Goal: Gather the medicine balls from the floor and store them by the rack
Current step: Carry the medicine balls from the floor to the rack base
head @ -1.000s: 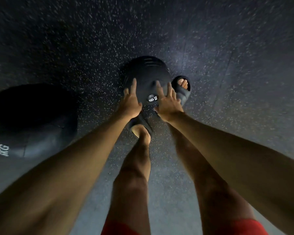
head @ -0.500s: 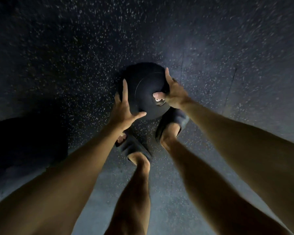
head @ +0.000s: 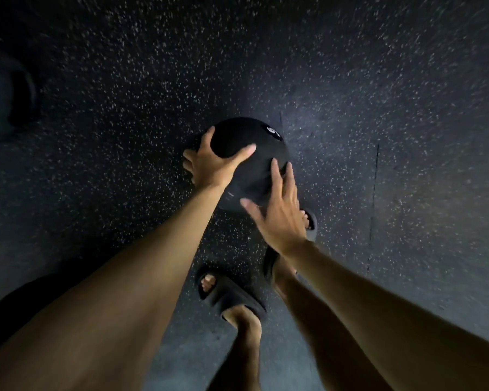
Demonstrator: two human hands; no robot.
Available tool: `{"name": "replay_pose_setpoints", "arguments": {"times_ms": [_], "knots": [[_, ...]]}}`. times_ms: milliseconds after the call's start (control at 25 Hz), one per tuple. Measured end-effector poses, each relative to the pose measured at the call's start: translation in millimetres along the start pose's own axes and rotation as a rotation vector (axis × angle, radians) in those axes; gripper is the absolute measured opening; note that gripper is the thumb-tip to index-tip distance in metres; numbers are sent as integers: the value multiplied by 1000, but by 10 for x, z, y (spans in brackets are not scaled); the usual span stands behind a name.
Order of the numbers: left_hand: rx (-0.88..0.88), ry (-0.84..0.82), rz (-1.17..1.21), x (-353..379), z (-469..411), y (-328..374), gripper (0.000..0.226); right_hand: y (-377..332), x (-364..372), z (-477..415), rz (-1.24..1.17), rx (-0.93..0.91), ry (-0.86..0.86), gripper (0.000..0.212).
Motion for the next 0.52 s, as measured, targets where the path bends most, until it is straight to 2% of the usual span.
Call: {"name": "replay_pose_setpoints", "arguments": {"times_ms": [80, 120, 200, 280, 360, 440, 520], "knots": [[-53, 67, -43, 115, -130, 277, 87, -73, -32, -160, 28, 18, 16, 111], [-45, 100, -63, 143, -172, 354, 81, -103, -83, -282, 5, 29, 26, 114], [75, 140, -60, 114, -244, 465, 68, -84, -254, -569, -58, 47, 19, 112], [266, 89, -76, 21, -238, 499, 64, 27, -482, -863, -112, 89, -36, 110], [385, -42, -132, 36, -160, 482, 72, 180, -645, -1146, -125, 132, -122, 108], [353, -162, -155, 129, -131, 478, 86, 273, -766, -1372, -171, 174, -136, 108], [319, -208, -234, 251, -157, 592, 95, 321, -910, -1527, -256, 252, -70, 102]]}}
Point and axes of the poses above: each hand's wrist, its own z-axis away from the middle knuckle, its own x-axis out of the palm, y = z × x, the point moved 6 cm from there along -z, towards the middle knuckle, and after that the axes turned 13 degrees about z, right-handed, at the moved point
